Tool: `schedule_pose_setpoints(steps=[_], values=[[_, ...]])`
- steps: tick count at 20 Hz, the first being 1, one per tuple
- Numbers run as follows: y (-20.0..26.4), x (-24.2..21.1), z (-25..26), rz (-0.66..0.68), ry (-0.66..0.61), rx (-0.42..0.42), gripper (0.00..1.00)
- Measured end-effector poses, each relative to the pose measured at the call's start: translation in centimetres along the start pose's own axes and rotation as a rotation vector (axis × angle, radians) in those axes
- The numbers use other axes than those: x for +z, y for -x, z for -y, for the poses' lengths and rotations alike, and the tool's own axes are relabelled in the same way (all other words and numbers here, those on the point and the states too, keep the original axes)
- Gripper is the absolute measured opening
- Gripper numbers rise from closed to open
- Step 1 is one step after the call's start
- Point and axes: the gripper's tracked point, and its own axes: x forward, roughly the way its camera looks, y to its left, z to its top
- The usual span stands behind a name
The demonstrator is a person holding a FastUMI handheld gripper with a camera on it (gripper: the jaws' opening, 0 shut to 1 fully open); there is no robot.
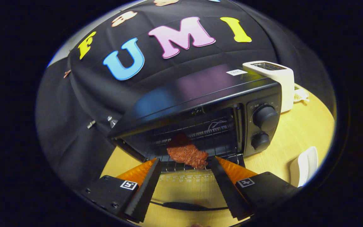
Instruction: Open the toaster oven, put the food inside, and close the toaster oven door.
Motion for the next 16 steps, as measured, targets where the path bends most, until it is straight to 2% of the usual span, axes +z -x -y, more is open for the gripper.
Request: schedule_pose_setpoints(steps=[6,12,16], values=[[4.1,-1.6,1.0,-0.089,0.203,-0.067,0.98],[7.0,-5.7,1.7,-0.223,0.261,-0.154,0.99],[8.0,-8.7,1.4,-0.311,0.344,-0.174,0.99]])
